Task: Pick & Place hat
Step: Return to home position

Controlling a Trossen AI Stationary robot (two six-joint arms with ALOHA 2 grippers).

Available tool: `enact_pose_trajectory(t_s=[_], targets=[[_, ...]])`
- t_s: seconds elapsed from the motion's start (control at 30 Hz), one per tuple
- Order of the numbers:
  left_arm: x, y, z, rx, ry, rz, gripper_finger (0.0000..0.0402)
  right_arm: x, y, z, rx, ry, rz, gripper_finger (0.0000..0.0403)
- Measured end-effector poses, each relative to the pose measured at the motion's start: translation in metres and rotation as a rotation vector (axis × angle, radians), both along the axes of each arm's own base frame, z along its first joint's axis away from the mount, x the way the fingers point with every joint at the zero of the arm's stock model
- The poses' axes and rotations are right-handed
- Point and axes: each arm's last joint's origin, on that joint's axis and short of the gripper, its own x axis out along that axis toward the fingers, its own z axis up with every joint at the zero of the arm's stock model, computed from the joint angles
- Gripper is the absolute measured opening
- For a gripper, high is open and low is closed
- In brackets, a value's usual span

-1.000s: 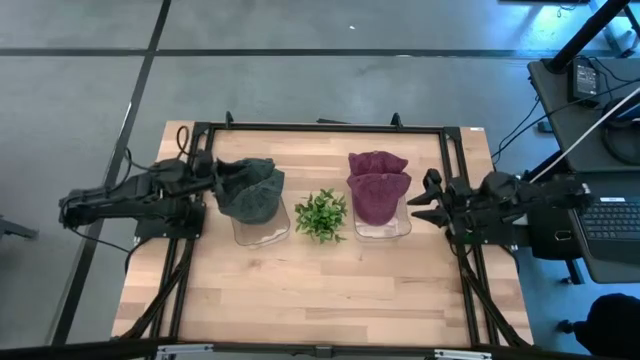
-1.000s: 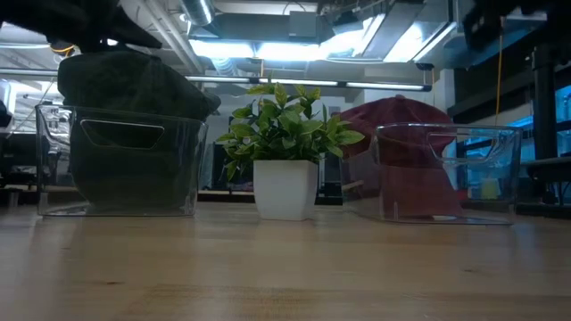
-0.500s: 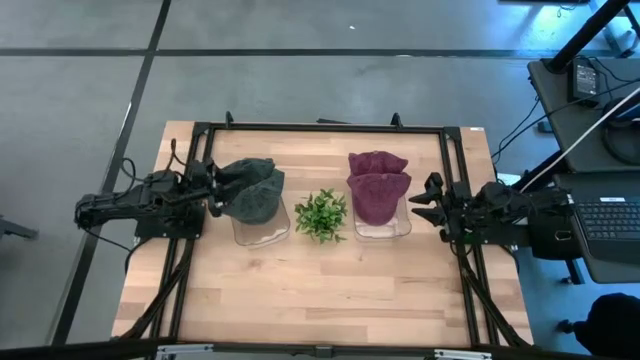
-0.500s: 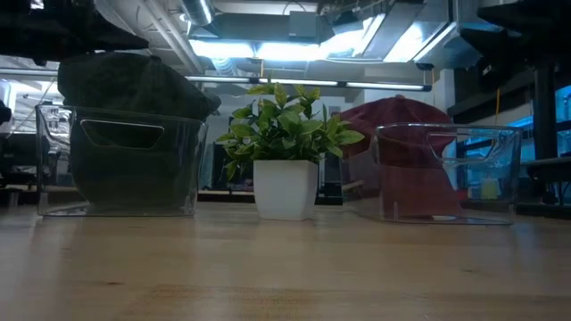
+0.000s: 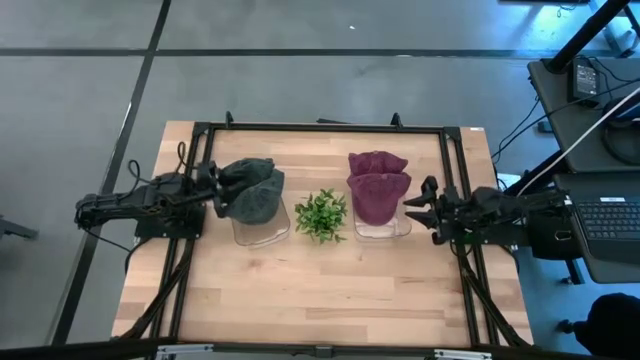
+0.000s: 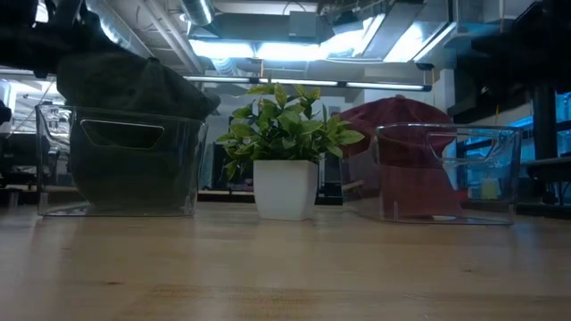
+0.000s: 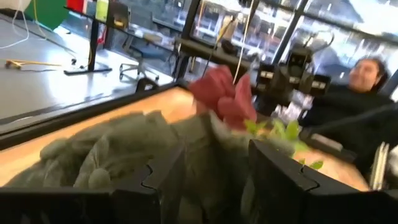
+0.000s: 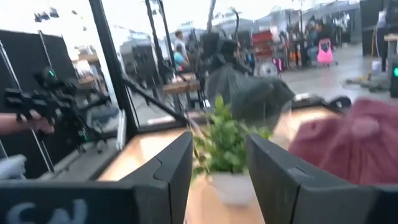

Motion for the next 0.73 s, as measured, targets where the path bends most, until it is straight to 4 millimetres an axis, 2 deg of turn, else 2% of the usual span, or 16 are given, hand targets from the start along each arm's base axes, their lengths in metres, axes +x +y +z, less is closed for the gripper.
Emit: enact_pose_trajectory(t_s=[0.17,0.73], targets=[[-0.0003,-0.0002,-0.0067,-0.001,0.072,-0.005,0.0169,0.0011,0.0001,-0.0092,0.000,0.094,-0.001,0.0149],[-0.0004,-0.0002,-0.0073,-0.002,0.078,-0.007,0.0169,0.0017,0.0002,-0.0094,-0.030,0.099,-0.003,0.0149]])
